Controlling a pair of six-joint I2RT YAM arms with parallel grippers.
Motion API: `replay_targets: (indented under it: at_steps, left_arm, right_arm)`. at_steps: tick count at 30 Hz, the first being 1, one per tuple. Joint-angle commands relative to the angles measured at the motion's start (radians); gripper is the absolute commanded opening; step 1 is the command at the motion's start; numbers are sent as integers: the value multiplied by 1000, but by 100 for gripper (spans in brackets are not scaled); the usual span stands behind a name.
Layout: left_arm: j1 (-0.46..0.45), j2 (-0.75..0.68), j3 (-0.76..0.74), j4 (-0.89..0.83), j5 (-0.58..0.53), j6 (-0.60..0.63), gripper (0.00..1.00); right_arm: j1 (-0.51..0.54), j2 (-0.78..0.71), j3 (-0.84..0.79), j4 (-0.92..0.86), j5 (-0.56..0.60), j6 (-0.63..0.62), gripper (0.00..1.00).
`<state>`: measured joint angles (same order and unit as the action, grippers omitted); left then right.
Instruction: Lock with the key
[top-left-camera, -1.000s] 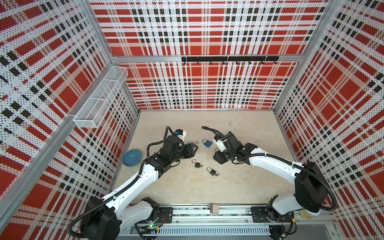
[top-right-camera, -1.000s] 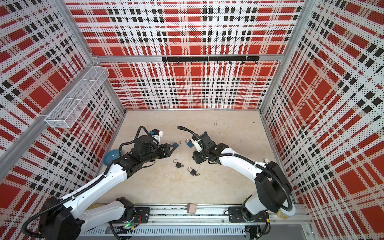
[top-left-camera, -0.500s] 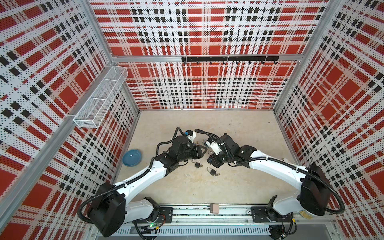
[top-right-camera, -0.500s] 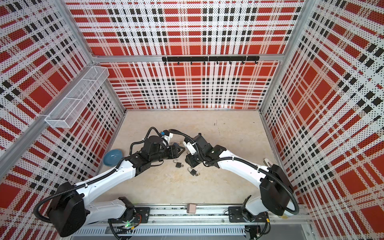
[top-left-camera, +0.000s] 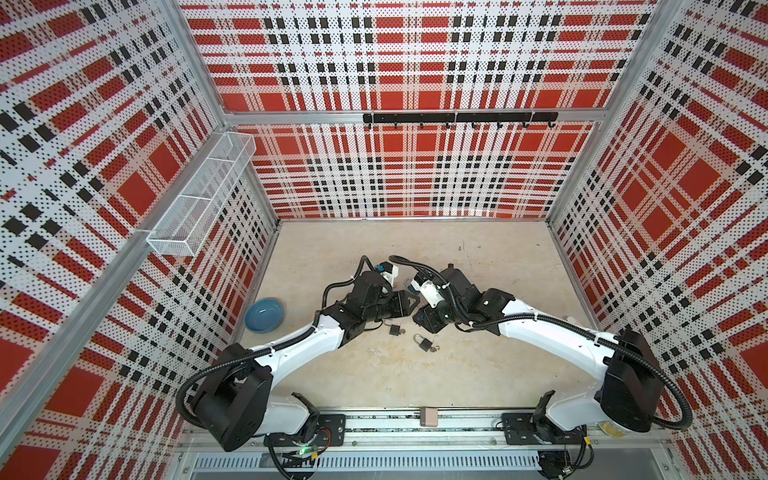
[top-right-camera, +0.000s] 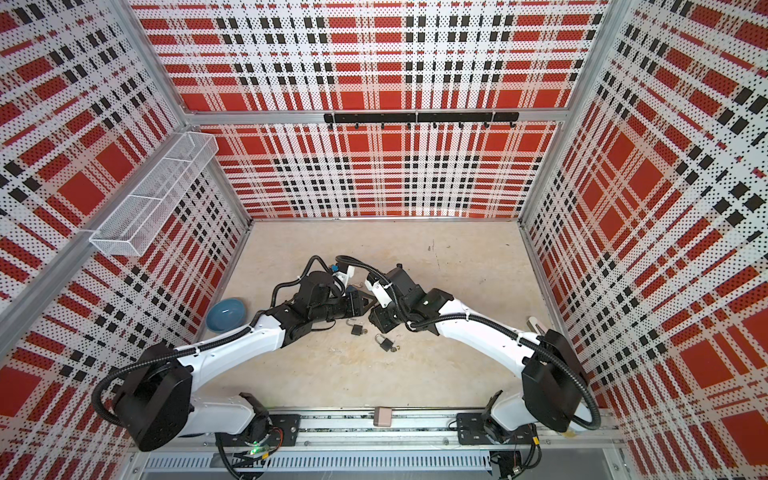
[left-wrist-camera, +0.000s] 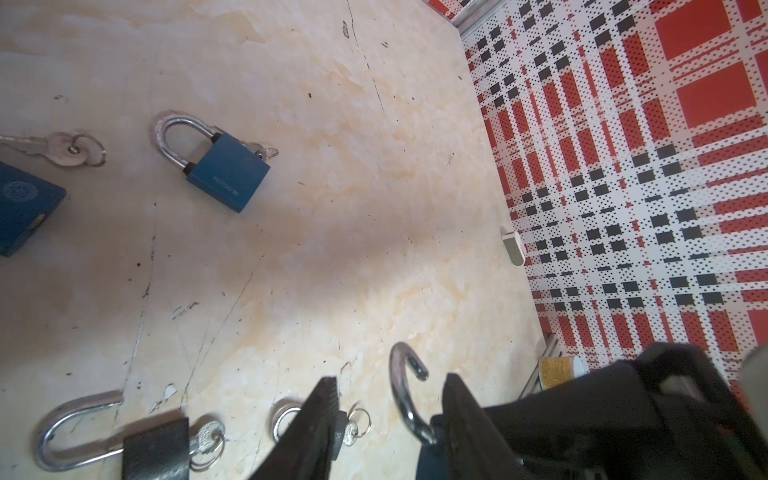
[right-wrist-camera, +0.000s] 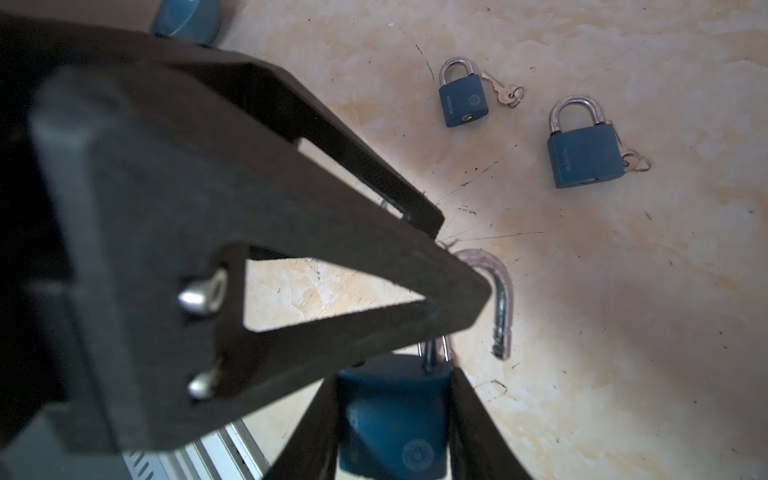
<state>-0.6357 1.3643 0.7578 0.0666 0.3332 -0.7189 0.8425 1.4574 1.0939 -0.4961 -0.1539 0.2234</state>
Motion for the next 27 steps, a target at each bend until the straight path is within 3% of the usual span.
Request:
replay_targets:
  at_steps: [1, 13, 20, 24, 27]
  left_arm:
    - [-11, 22, 28, 51, 17, -11, 43]
    - [-13, 47, 39, 71, 23, -17, 35]
    - [-13, 55, 41, 71, 27, -16, 17]
    - [-13, 50, 38, 72, 25, -26, 2]
    - [-6, 46, 32, 76, 11, -39, 0]
  right_arm:
    - [7, -22, 48, 34, -1, -29, 11]
    - [10, -6, 58, 37, -3, -36, 11]
    - [12, -8, 64, 36, -2, -39, 11]
    - [12, -14, 63, 40, 1, -38, 11]
    - [12, -22, 48, 64, 5, -36, 10]
